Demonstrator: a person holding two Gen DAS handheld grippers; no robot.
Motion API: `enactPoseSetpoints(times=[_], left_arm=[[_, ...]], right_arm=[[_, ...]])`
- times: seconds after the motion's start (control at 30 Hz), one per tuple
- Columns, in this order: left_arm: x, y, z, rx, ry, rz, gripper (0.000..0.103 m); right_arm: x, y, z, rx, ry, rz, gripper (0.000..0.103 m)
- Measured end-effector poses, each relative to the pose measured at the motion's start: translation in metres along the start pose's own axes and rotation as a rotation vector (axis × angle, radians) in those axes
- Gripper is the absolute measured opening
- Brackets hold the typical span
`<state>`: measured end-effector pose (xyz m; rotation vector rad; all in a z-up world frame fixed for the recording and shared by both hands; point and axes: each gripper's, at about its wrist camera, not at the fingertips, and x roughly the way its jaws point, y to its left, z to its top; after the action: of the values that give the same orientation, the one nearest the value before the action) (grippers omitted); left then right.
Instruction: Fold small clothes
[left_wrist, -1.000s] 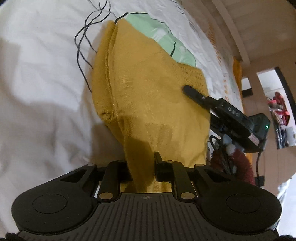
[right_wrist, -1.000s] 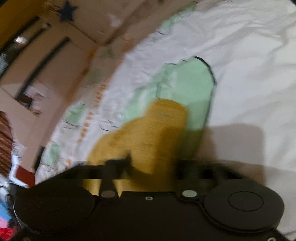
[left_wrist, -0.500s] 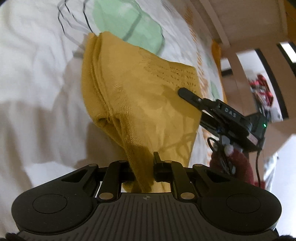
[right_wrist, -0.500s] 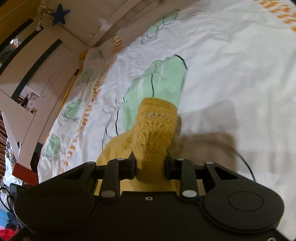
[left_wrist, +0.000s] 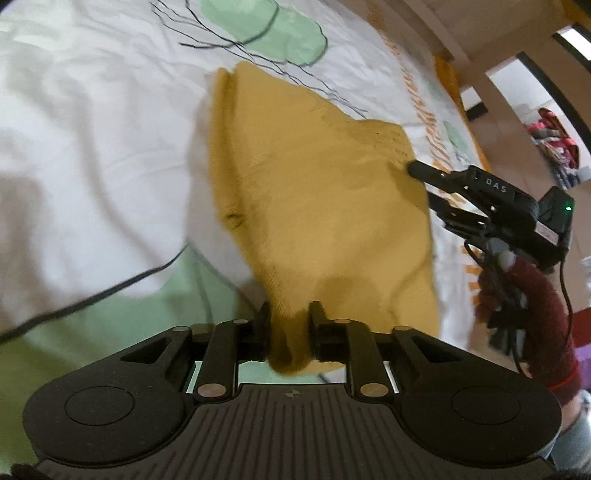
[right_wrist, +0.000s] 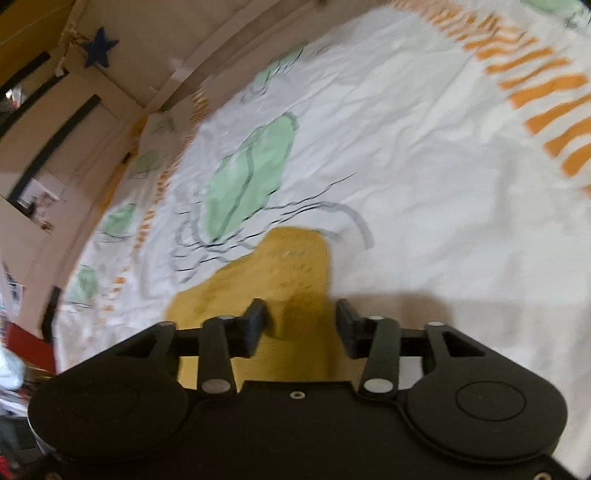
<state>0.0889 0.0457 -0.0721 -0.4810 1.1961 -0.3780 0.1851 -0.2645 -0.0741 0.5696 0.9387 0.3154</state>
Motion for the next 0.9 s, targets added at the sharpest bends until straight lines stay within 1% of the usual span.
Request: enactPoseSetpoints(times=[0.07, 0.13, 0.17, 0.23, 0.3, 0.33, 0.43, 0.5, 0.53, 0.57, 0.6, 0.67, 0.8, 0.9], left_arm=[[-0.001, -0.003, -0.008, -0.002, -0.032, 0.031, 0.021], [-0.003, -0.007, -0.011, 0.002, -0.066, 0.06, 0.023], [-0.006, -0.008, -0.017, 0.01, -0.077, 0.072, 0.023], [-0.01, -0.015, -0.024, 0.041, -0.104, 0.109, 0.024], [-0.018, -0.022, -0.033, 0.088, -0.142, 0.143, 0.025], [-0.026, -0.024, -0.041, 0.113, -0.162, 0.156, 0.025], [-0.043, -0.038, -0.053, 0.187, -0.25, 0.173, 0.026], [-0.055, -0.047, -0.055, 0.223, -0.324, 0.182, 0.031], [-0.061, -0.051, -0.053, 0.238, -0.357, 0.186, 0.033], [-0.065, -0.056, -0.049, 0.245, -0.386, 0.191, 0.034], [-0.069, -0.06, -0.042, 0.251, -0.417, 0.193, 0.034], [-0.071, -0.066, -0.031, 0.268, -0.447, 0.192, 0.041], [-0.055, -0.072, 0.009, 0.295, -0.473, 0.237, 0.043], [-0.032, -0.071, 0.039, 0.276, -0.447, 0.261, 0.043]], right_arm=[[0.0, -0.002, -0.004, -0.029, -0.012, -0.032, 0.064], [0.001, -0.004, -0.006, -0.037, -0.026, -0.038, 0.066], [0.0, -0.006, -0.007, -0.036, -0.034, -0.039, 0.069], [-0.003, -0.006, -0.008, -0.049, -0.049, -0.045, 0.071], [-0.008, -0.004, -0.009, -0.067, -0.068, -0.048, 0.077], [-0.011, -0.003, -0.01, -0.075, -0.076, -0.048, 0.082], [-0.018, -0.001, -0.012, -0.101, -0.105, -0.041, 0.09], [-0.021, 0.004, -0.012, -0.124, -0.121, -0.037, 0.095], [-0.024, 0.003, -0.013, -0.135, -0.127, -0.037, 0.1], [-0.024, 0.006, -0.014, -0.15, -0.133, -0.04, 0.103], [-0.024, 0.008, -0.014, -0.166, -0.137, -0.043, 0.103], [-0.026, 0.009, -0.015, -0.186, -0.147, -0.051, 0.103], [-0.026, 0.012, -0.016, -0.21, -0.162, -0.076, 0.103], [-0.023, 0.012, -0.016, -0.228, -0.164, -0.097, 0.103]])
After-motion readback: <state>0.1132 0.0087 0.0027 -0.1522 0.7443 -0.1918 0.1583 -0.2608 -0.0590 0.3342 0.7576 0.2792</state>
